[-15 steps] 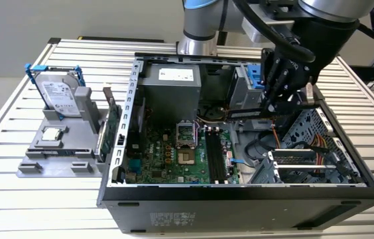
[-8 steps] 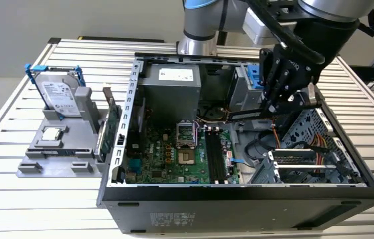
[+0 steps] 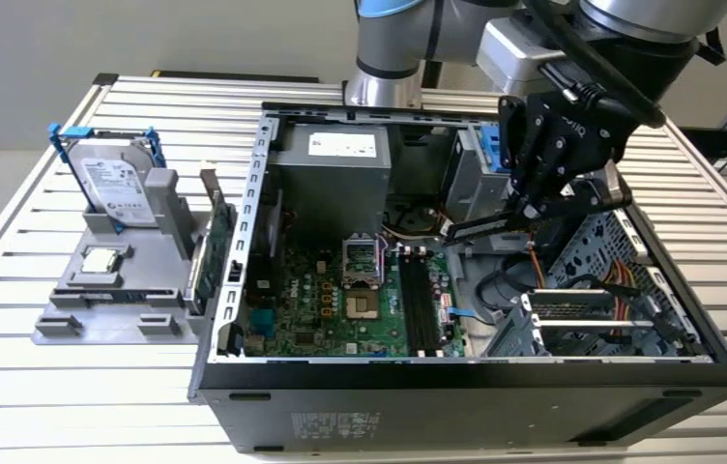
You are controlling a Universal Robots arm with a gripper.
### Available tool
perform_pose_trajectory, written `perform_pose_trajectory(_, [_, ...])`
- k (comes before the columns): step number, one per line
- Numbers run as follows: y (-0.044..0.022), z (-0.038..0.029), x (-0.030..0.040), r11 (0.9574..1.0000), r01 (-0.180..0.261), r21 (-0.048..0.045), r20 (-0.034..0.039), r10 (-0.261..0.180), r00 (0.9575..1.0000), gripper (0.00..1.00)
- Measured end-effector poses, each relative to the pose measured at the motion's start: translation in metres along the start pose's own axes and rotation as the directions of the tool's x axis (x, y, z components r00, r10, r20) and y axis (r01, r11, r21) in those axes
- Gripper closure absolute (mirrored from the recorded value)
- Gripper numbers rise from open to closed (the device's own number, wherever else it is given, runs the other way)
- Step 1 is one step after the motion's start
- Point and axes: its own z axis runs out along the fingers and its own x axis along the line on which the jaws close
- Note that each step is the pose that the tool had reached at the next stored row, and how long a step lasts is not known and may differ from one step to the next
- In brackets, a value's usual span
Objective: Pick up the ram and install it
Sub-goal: 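Insert the ram into the slot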
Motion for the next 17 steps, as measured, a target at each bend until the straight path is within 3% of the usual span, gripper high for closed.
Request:
perform_pose_trajectory(8, [0.0, 0.0, 0.0, 0.9954, 0.096, -0.0028, -0.0031, -0.096, 0.9954, 1.0])
perform_pose_trajectory(12, [0.0, 0.0, 0.0, 0.9897, 0.143, -0.0043, -0.0045, -0.143, 0.9897, 1.0])
perform_pose_trajectory(17, [0.0, 0.0, 0.0, 0.9796, 0.201, -0.0064, -0.0062, -0.201, 0.9796, 1.0])
